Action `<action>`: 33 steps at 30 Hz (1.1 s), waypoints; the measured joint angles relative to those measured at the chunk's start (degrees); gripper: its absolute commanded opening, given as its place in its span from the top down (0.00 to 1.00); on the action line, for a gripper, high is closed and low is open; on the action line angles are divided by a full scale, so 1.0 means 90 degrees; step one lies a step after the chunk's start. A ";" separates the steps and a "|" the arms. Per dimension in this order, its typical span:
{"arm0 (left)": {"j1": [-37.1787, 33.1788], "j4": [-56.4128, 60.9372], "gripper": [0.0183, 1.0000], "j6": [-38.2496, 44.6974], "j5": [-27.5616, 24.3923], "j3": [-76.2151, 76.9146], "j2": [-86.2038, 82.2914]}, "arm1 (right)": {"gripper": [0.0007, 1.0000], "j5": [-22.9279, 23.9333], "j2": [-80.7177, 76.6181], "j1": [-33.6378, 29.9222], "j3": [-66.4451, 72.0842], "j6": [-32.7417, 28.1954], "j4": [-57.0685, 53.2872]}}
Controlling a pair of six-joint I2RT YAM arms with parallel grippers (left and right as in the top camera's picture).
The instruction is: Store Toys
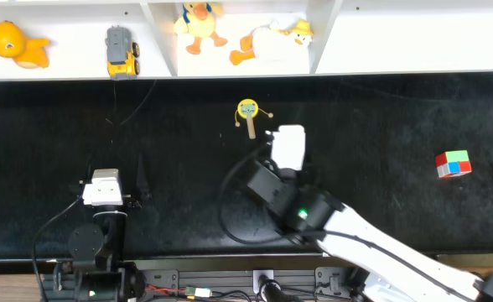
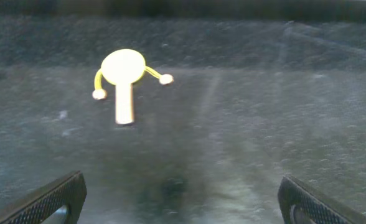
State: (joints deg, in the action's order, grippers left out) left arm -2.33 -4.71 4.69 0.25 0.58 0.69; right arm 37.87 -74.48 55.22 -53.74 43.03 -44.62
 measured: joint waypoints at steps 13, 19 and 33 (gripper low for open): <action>0.0000 0.0000 0.00 0.0000 0.0000 0.0000 0.0000 | 0.00 -0.0284 -0.1957 -0.0041 -0.1246 0.0129 0.0219; 0.0000 0.0000 0.00 0.0000 0.0002 0.0000 0.0000 | 0.00 -0.0457 -0.2603 -0.0410 -0.1676 0.0146 0.0289; 0.0000 0.0000 0.00 0.0000 0.0002 0.0000 0.0000 | 0.00 -0.2242 -0.3359 -0.1642 -0.1911 -0.0199 0.0952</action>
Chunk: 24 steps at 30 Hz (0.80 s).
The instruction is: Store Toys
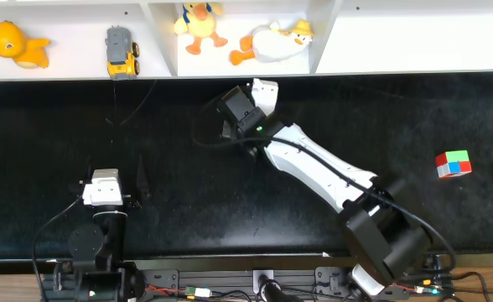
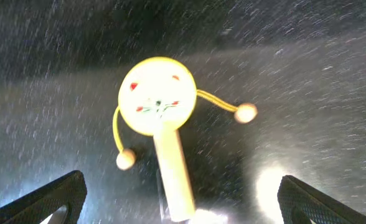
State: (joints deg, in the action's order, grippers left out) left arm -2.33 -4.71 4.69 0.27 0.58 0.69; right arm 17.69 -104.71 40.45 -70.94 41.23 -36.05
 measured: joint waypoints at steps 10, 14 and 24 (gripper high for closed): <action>0.0000 0.0000 0.00 0.0000 0.0000 0.0000 0.0000 | 0.01 -0.0850 -0.0017 -0.0027 -0.0002 -0.0707 -0.0459; 0.0000 0.0000 0.00 0.0000 0.0000 0.0000 0.0000 | 0.01 -0.0925 -0.0136 -0.0032 -0.0002 -0.0848 -0.0525; 0.0000 0.0000 0.00 0.0000 0.0000 0.0000 0.0000 | 0.03 -0.0920 -0.0316 -0.0032 -0.0005 -0.1112 -0.0950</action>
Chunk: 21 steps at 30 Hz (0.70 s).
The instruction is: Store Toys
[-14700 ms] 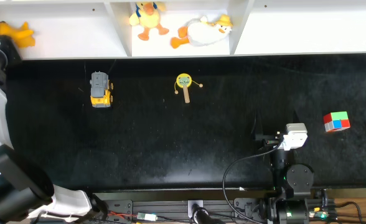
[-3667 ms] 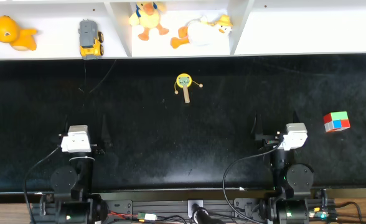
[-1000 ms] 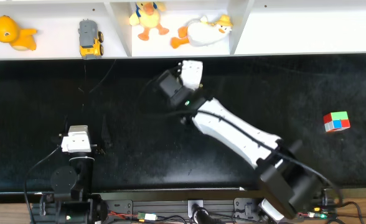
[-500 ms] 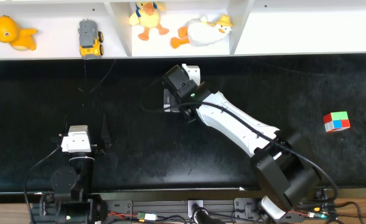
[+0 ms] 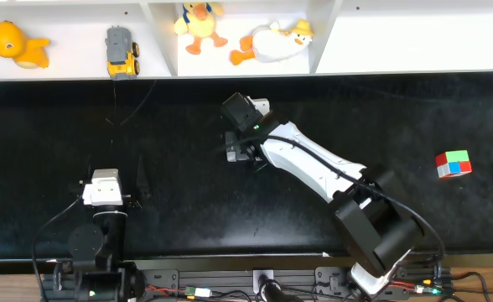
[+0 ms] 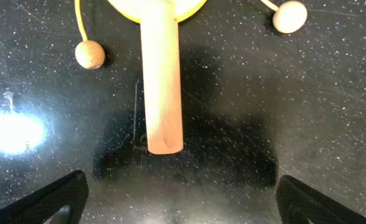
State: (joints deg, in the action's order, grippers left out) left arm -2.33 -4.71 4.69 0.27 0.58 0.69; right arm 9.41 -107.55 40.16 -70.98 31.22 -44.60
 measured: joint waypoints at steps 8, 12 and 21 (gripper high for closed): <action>0.0000 0.0000 0.00 0.0000 0.0000 0.0000 0.0000 | 0.02 0.0338 0.0000 0.0000 0.0000 -0.0143 0.0129; 0.0000 0.0000 0.00 0.0000 0.0000 0.0000 0.0000 | 0.08 0.0410 0.0000 0.0000 -0.0005 -0.0321 0.0457; 0.0000 0.0000 0.00 0.0000 -0.0002 0.0000 0.0000 | 0.54 0.0505 -0.0039 0.0000 -0.0019 -0.0612 0.0673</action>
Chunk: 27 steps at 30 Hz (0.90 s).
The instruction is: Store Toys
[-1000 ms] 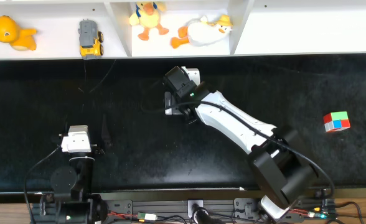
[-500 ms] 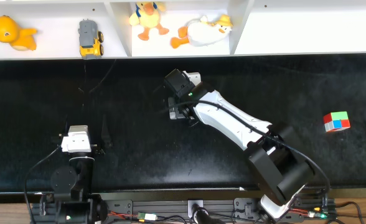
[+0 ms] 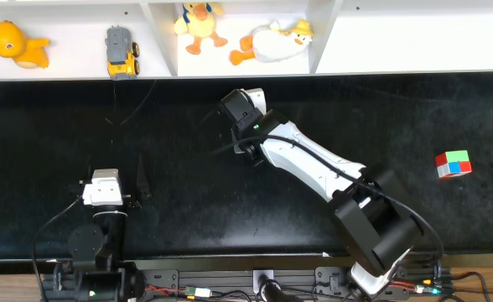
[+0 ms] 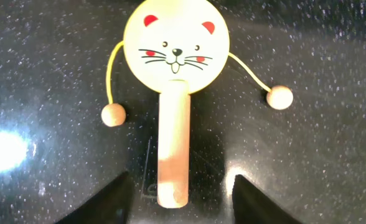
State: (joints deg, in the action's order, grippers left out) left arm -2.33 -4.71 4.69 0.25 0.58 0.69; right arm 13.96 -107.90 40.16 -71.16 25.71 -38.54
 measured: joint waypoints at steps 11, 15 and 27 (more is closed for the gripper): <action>0.0000 0.0000 0.00 0.0000 0.0002 0.0000 0.0000 | 0.54 0.0002 -0.0080 0.0000 0.0000 -0.0007 0.0041; 0.0000 0.0000 0.00 0.0000 0.0002 0.0000 0.0000 | 0.57 0.0036 -0.0085 0.0000 0.0000 -0.0075 0.0311; 0.0000 0.0000 0.00 0.0000 0.0002 0.0000 0.0000 | 0.78 0.0041 -0.0279 -0.0007 -0.0015 -0.0100 0.0437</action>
State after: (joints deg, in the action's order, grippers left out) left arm -2.33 -4.71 4.69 0.27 0.58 0.69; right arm 14.33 -110.41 40.10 -71.29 24.82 -34.61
